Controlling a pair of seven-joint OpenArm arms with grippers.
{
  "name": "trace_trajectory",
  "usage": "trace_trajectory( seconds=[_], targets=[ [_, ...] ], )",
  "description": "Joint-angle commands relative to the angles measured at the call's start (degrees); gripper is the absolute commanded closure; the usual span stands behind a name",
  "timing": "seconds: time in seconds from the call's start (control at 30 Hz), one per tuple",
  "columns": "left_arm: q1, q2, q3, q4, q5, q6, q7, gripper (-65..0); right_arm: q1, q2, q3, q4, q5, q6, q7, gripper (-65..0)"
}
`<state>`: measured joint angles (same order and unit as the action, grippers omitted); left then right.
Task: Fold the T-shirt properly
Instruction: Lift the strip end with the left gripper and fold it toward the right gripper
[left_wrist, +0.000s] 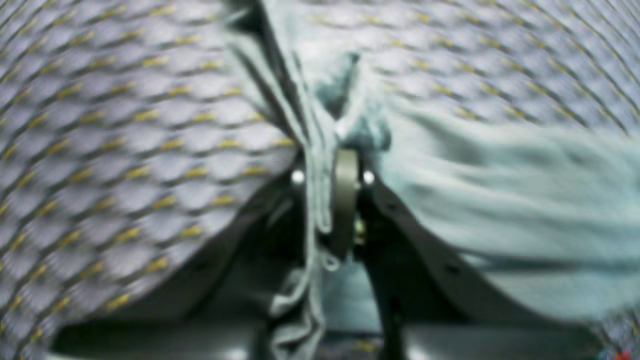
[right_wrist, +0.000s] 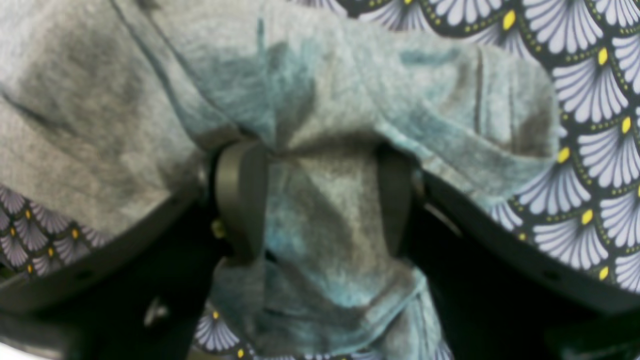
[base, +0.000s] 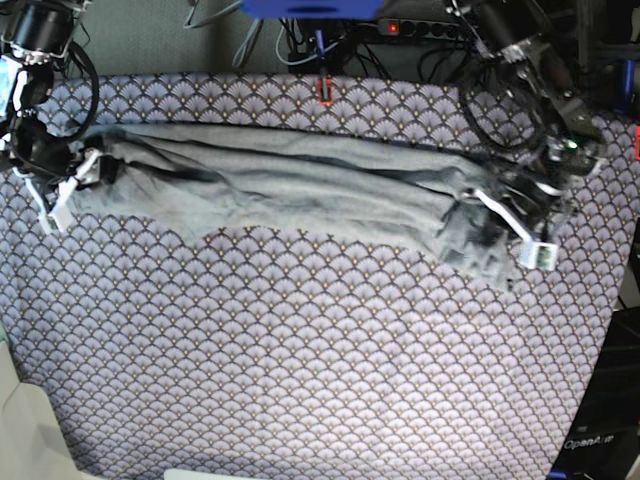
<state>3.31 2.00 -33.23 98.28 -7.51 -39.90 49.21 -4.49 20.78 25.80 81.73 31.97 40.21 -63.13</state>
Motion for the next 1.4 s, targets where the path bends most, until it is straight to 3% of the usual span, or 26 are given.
trace_trajectory(
  seconds=[0.0,0.1,0.37,0.57,0.77,1.0,1.37],
  targets=[
    [0.3,-0.2,1.9,2.5,-1.0,-0.1,-1.2,0.0,0.6,1.0,0.4,0.9,1.0,-0.2,0.7,-36.5],
    [2.4,0.1,6.4,5.4,-0.4,-0.1,-1.2,0.0,0.6,1.0,0.4,0.9,1.0,-0.2,0.7,-36.5],
    [4.1,2.8,16.7,7.3,9.0,-0.1,-1.9,0.0,0.6,0.5,0.4,0.9,1.0,-0.2,0.7,-36.5],
    [4.2,5.9,21.1,7.3,13.3,0.3,-1.9,0.0,0.5,0.3,0.4,0.9,1.0,-0.2,0.6,-36.5],
    [5.2,7.0,26.2,7.5,14.9,8.2,-2.0,0.0,0.5,0.3,0.4,0.9,1.0,-0.2,0.5,-36.5],
    [8.0,7.0,35.9,10.8,14.9,22.6,-1.9,0.0,0.6,0.5,0.4,0.9,1.0,-0.2,0.4,-36.4],
    [7.3,3.2,53.4,9.0,14.9,41.4,-1.9,0.0,0.6,0.4,0.4,0.9,1.0,-0.2,0.5,-36.4]
  ],
)
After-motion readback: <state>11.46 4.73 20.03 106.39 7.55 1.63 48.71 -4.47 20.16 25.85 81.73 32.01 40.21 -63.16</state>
